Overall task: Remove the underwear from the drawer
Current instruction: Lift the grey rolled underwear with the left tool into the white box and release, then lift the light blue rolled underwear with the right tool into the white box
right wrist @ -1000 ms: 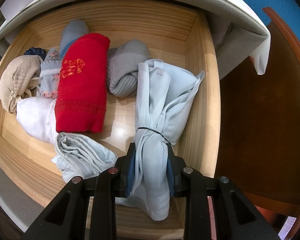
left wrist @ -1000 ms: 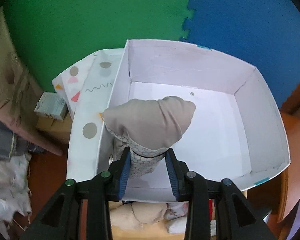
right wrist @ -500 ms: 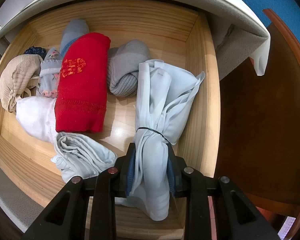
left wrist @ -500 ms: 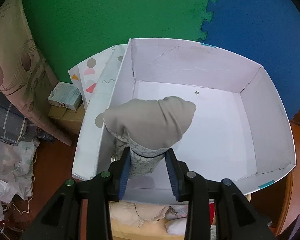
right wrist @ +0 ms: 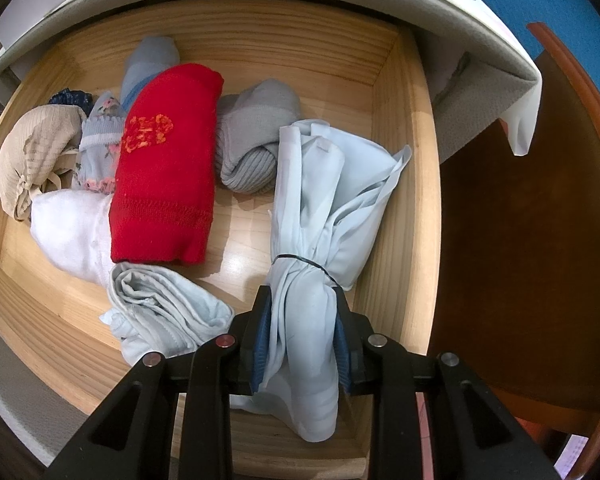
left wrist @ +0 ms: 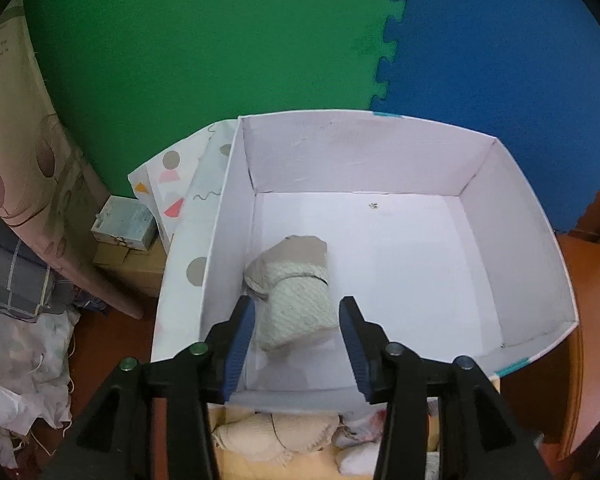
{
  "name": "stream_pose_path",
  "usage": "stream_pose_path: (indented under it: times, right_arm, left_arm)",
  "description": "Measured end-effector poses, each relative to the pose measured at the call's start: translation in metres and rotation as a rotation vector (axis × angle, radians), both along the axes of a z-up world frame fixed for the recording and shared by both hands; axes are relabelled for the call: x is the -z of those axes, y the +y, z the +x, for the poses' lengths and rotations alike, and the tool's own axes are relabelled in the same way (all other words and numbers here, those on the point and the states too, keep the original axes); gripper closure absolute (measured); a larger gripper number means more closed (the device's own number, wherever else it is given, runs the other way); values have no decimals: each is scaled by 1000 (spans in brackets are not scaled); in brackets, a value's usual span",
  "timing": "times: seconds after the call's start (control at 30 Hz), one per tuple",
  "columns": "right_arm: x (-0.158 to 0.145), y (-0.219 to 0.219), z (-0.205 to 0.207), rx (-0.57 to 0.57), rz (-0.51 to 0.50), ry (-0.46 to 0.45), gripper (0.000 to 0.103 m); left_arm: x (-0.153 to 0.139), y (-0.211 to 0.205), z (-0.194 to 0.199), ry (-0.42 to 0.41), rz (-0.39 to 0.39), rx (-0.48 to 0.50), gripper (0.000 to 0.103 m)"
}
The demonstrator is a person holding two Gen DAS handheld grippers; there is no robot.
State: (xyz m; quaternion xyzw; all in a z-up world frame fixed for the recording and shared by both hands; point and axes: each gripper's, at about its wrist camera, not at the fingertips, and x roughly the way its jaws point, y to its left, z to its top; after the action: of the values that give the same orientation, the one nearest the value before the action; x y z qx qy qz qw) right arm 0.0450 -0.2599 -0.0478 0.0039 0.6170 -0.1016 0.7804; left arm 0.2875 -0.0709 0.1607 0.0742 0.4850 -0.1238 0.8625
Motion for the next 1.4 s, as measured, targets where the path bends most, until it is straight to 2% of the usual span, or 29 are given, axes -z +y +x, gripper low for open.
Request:
stream_pose_path:
  times: [0.2,0.33,0.47,0.63,0.8,0.97,1.07,1.23,1.4]
  right_arm:
    - [-1,3,-1,4,1,-13,77]
    - [-3,-4,-1,23,26,-24,79]
    - [-7,-15,2,47,57,-29,82]
    - [-21,-33,7,74,106,-42,83]
    - [-45,-41,8,74,122,-67,84]
    - [-75,-45,2,71,119,-109,84]
    - [-93,-45,-4,64,125,-128,84]
    - [-130,-32,-20,46,136,-162,84]
    - [-180,-26,-34,23,118,-240,84]
  left_arm:
    - [-15,20,-24,-11,-18,26,58]
    - [-14,45,-47,-14,1,21,58]
    - [4,69,-69,-13,24,6,56]
    - [46,93,-95,31,52,-19,56]
    - [91,111,-114,86,45,-49,56]
    - [123,116,-128,63,106,-73,56]
    - [145,120,-131,89,113,-77,56]
    - [168,127,-133,119,96,-108,56]
    - [175,120,-139,65,157,-68,54]
